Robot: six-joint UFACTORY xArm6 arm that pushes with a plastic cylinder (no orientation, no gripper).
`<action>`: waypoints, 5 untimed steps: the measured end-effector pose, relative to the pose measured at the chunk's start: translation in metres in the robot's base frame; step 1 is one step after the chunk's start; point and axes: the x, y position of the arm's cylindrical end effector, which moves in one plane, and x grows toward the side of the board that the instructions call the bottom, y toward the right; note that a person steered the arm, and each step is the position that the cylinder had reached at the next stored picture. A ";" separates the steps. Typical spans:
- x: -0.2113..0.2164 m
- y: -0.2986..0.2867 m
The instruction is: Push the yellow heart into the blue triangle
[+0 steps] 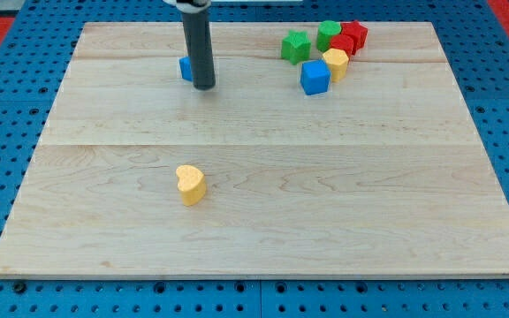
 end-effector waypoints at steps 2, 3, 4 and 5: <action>-0.049 -0.021; -0.004 -0.026; 0.096 0.011; 0.190 0.092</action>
